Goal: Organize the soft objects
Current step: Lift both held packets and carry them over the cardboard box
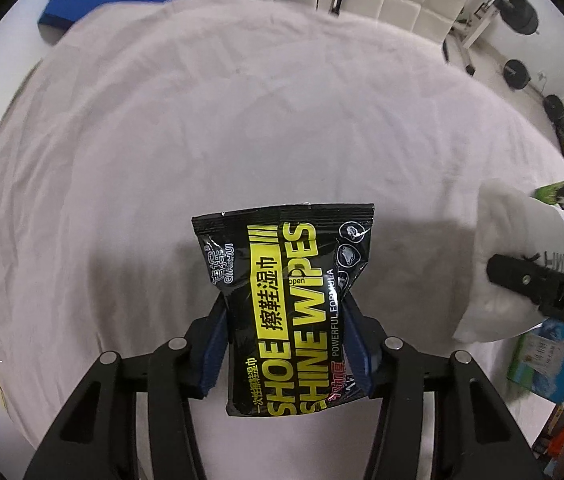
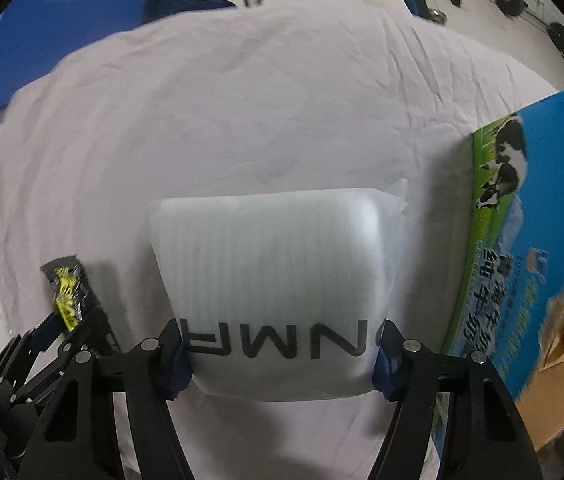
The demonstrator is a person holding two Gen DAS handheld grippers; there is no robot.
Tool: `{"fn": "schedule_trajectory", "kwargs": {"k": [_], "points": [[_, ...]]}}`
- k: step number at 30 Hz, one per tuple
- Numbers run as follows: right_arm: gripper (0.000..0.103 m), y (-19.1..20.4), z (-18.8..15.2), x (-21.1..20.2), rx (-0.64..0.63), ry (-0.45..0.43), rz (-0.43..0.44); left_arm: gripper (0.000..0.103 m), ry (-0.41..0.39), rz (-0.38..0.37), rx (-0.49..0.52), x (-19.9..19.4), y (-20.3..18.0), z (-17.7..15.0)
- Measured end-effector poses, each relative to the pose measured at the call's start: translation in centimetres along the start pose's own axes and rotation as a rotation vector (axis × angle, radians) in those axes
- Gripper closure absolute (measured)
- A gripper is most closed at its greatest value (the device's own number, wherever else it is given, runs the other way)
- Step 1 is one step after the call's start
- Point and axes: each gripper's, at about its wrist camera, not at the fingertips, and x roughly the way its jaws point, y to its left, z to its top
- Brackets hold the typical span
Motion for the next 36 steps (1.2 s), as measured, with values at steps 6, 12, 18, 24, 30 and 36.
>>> {"fn": "schedule_trajectory", "kwargs": {"k": [6,12,18,24,30,36], "points": [[0.032,-0.6,-3.2,-5.1,-0.065,-0.065,0.064,0.054,-0.093,-0.043,-0.004,-5.5,0.5,-1.3],[0.032,-2.8,-5.8,-11.5,-0.097,-0.136,0.149,0.054,-0.170,-0.088,-0.004,-9.9,-1.3,-1.8],[0.032,-6.5,-9.0,-16.3,-0.085,-0.207,0.236,0.054,-0.225,-0.177,0.051,-14.1,-6.3,-1.5],[0.032,-15.4,-8.8,-21.2,-0.012,-0.295,0.256,0.054,-0.202,-0.276,0.153,-15.3,-14.7,-0.4],[0.032,-26.3,-9.8,-22.2,0.090,-0.319,0.169,0.054,-0.095,-0.290,0.252,-11.5,-24.3,3.2],[0.032,-33.8,-8.5,-18.1,0.162,-0.265,0.088,0.054,0.065,-0.240,0.286,-4.6,-31.2,5.8]]}}
